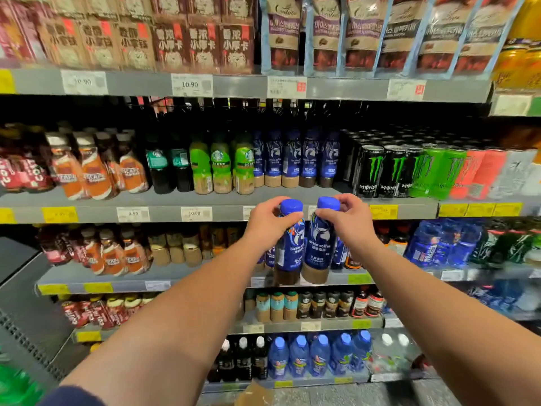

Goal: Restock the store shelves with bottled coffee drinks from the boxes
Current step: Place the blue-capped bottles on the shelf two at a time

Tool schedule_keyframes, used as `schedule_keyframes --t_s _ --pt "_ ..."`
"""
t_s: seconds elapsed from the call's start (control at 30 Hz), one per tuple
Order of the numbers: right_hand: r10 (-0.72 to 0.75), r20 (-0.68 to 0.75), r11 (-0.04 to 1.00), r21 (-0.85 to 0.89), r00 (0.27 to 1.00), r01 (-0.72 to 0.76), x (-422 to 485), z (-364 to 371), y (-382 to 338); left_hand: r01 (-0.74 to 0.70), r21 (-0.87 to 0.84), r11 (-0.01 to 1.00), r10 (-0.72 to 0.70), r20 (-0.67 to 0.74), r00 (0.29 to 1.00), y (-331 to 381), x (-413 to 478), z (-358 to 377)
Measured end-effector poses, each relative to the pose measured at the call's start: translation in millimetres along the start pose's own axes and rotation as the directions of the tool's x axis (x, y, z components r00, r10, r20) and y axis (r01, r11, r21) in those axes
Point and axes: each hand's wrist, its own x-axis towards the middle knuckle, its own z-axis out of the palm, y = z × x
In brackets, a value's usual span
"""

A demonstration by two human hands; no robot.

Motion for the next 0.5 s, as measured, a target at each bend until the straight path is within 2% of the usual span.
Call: schedule_keyframes --t_s 0.23,0.5 --pt "-0.039 -0.068 0.999 -0.021 0.997 0.037 28.7 16.7 -23.0 -0.090 -0.024 0.996 0.090 0.023 0.996 16.5 43.7 -16.9" --pt "-0.102 -0.156 0.994 -0.060 0.983 0.093 62.5 27.4 -40.3 -0.116 -0.018 0.993 0.117 0.017 0.993 13.8 80.9 -35.0"
